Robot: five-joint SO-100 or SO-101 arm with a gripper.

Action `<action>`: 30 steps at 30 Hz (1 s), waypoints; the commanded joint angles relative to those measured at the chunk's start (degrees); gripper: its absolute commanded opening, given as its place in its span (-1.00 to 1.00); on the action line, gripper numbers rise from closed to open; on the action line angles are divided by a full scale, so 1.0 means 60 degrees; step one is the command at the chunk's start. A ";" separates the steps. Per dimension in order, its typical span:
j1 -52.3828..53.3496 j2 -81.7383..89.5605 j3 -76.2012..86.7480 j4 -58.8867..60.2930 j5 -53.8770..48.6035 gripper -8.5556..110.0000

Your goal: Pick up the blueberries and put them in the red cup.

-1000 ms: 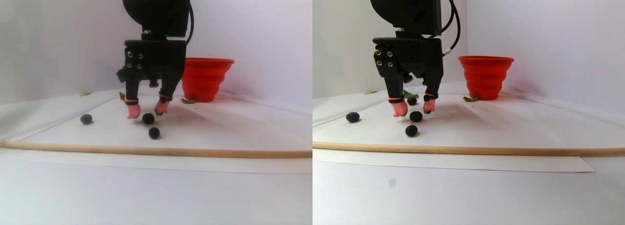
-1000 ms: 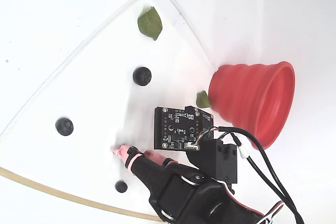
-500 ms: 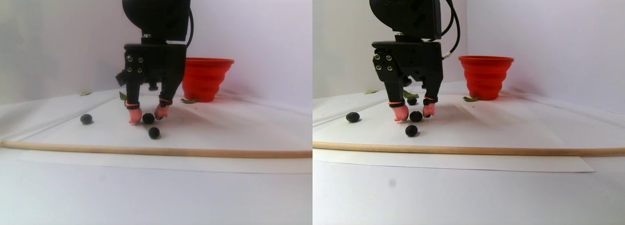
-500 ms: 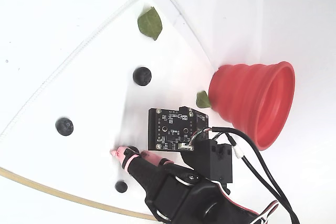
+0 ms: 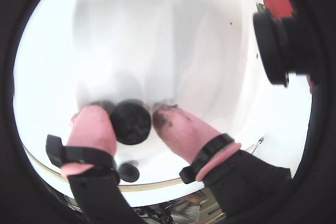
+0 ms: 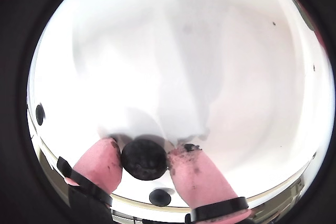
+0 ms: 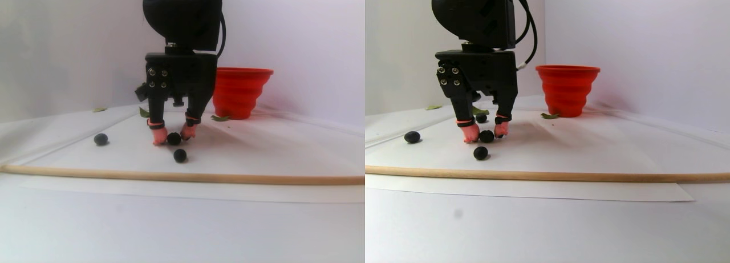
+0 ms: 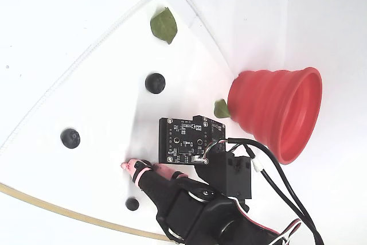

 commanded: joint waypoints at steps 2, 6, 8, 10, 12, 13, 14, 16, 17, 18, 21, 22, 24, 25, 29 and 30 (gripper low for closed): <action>0.0000 0.0103 -0.0015 -0.0117 -0.0146 -0.58; -0.0015 0.0088 0.0029 -0.0132 -0.0132 -0.60; -0.0015 0.0103 0.0059 -0.0132 -0.0161 -0.61; -0.0015 0.0146 0.0073 -0.0132 -0.0176 -0.61; 0.0000 0.0205 0.0073 -0.0117 -0.0176 -0.61; 0.0000 0.0264 0.0088 -0.0117 -0.0190 -0.61; 0.0015 0.0322 0.0117 -0.0103 -0.0205 -0.61; 0.0015 0.0513 0.0161 -0.0044 -0.0205 -0.61; 0.0015 0.0645 0.0176 0.0044 -0.0205 -0.61; 0.0015 0.0776 0.0176 0.0161 -0.0190 -0.62; -0.0015 0.1201 0.0161 0.0469 -0.0146 -0.62; -0.0015 0.1318 0.0146 0.0557 -0.0132 -0.62; -0.0029 0.1582 0.0103 0.0791 -0.0103 -0.62; -0.0044 0.1714 0.0103 0.0879 -0.0103 -0.62; -0.0059 0.2153 0.0103 0.1157 -0.0088 -0.62; -0.0059 0.2256 0.0103 0.1260 -0.0088 -0.62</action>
